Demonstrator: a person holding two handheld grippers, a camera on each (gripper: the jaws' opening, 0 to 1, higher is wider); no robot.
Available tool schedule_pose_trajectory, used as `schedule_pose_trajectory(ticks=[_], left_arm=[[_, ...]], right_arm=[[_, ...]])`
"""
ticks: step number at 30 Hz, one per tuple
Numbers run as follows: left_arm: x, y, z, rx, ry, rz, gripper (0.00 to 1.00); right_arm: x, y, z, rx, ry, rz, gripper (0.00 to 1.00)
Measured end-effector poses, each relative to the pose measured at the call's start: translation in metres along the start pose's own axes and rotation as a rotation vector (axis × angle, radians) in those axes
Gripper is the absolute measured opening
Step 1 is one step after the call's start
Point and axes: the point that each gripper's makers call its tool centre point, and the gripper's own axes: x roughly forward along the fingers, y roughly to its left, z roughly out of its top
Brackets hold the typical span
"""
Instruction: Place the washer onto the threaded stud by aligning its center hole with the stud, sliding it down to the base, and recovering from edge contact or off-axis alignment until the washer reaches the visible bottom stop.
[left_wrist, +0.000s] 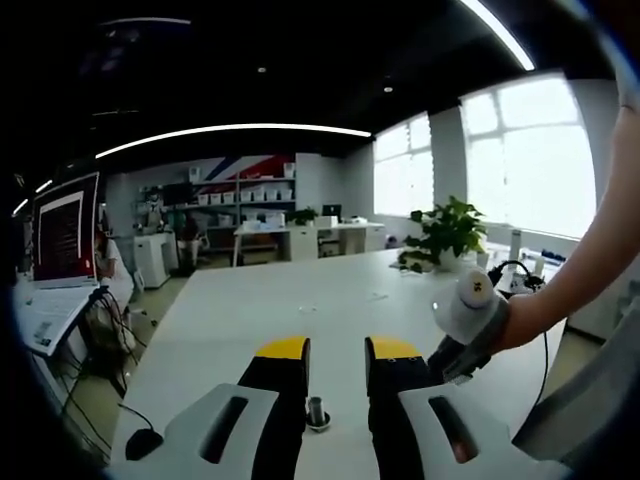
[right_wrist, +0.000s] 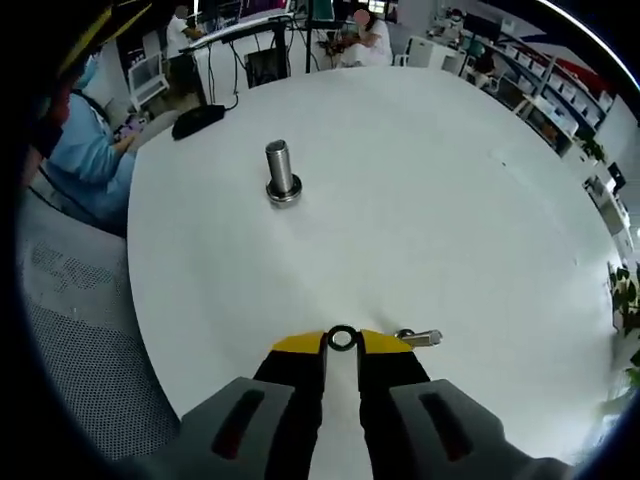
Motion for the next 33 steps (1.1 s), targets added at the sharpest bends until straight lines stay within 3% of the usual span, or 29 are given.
schedule_pose_trajectory(ticks=[12, 33], left_arm=[[0.000, -0.003, 0.001, 0.005, -0.001, -0.007, 0.20], [0.000, 0.000, 0.002, 0.002, -0.004, 0.001, 0.20]], right_arm=[[-0.016, -0.020, 0.008, 0.025, -0.035, -0.043, 0.13], [-0.025, -0.042, 0.008, 0.017, -0.017, -0.097, 0.13]])
